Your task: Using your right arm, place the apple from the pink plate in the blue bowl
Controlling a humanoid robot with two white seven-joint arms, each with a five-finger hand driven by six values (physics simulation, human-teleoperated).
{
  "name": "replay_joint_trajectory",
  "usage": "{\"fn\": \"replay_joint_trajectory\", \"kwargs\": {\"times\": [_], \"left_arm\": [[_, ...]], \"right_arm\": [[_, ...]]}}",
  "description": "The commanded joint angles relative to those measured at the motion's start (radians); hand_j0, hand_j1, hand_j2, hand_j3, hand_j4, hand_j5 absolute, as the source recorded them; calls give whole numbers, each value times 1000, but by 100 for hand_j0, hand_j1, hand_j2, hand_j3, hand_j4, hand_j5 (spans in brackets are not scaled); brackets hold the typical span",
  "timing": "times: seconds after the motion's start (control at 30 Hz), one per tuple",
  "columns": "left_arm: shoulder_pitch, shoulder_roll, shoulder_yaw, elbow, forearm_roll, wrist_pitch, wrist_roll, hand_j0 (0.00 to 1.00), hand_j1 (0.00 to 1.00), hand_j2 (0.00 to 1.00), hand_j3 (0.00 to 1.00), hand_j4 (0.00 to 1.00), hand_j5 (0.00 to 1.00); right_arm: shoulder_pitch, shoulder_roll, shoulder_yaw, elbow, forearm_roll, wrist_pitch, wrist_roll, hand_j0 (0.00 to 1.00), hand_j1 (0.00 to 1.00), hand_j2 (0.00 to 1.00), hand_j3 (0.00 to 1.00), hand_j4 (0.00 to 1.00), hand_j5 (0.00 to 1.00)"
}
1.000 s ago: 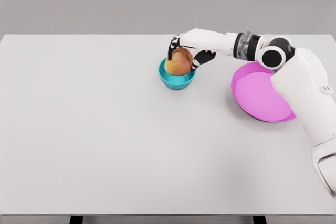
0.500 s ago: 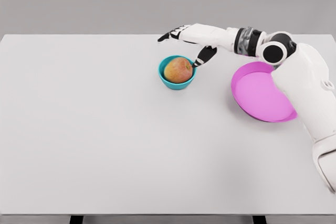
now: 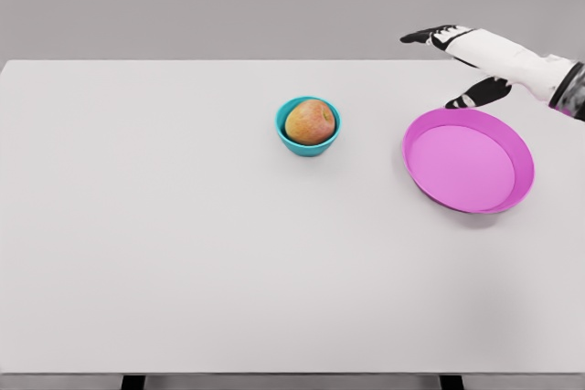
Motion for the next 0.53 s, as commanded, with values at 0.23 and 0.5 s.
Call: {"fn": "replay_joint_trajectory", "kwargs": {"times": [0.23,0.5], "left_arm": [[0,0,0,0,1,0,0,100,100,100,100,100,100],[-11,0,0,0,1,-2,0,100,100,100,100,100,100]], "right_arm": [[83,-44,-151,-80,-16,4,-1,100,100,100,100,100,100],[120,-47,-151,-81,-16,4,-1,100,100,100,100,100,100]]}}
